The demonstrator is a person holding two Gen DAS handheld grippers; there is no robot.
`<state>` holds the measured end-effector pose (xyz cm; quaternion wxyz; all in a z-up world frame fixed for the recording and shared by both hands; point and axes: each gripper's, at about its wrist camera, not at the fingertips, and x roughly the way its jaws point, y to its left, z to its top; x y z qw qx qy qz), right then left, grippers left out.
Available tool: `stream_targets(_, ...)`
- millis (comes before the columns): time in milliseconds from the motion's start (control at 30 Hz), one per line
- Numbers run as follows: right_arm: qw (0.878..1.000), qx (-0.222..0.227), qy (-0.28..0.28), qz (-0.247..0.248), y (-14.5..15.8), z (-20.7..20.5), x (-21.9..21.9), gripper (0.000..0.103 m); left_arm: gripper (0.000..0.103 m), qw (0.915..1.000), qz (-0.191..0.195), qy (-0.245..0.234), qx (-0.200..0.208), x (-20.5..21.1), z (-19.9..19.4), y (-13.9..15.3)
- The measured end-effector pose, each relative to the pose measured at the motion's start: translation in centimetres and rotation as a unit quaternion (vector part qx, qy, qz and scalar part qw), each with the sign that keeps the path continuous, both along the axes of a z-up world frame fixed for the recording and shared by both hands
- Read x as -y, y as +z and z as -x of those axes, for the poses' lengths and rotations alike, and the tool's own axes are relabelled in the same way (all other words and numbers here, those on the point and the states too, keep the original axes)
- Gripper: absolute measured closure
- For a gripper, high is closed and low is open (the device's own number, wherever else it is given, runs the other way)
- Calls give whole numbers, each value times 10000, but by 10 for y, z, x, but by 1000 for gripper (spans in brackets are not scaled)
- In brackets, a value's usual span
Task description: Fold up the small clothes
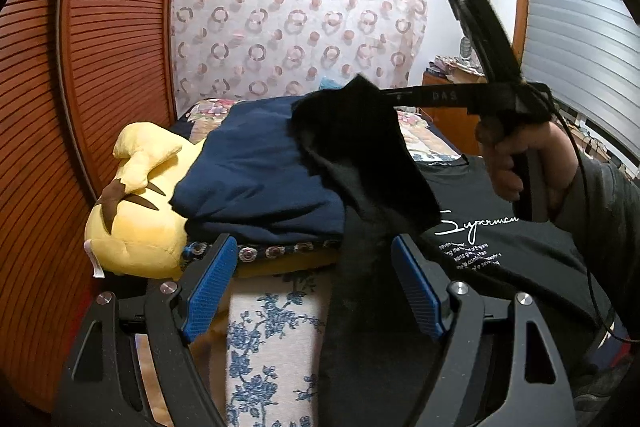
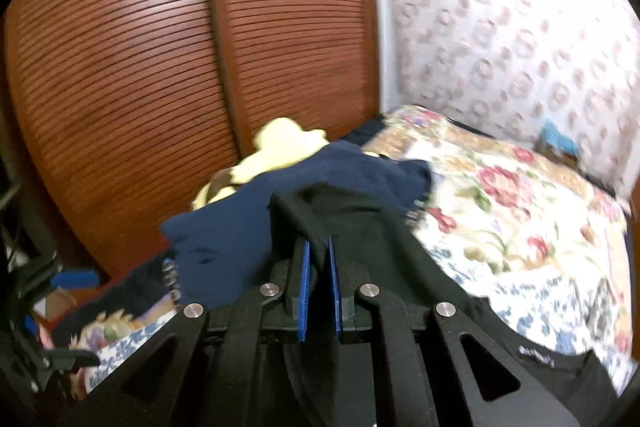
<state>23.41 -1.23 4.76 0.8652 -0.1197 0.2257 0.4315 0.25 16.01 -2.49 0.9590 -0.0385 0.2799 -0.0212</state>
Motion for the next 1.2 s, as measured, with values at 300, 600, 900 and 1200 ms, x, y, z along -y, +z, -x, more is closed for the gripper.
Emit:
stream_targets(300, 9918, 192, -1143, 538, -22, -15, 32, 75, 23, 9998, -83, -127, -99, 15, -8, 0)
stream_targets(600, 9926, 91, -1157, 351, -36, 29, 120, 53, 23, 9991, -110, -364, -202, 44, -22, -6)
stream_targets(900, 9804, -6, -1920, 433, -58, 86, 243, 53, 23, 9970, -135, -607, -468, 80, -45, -20)
stream_targets(1200, 9592, 109, -2772, 542, -69, 147, 340, 51, 23, 9939, -178, -824, -713, 112, -63, -33)
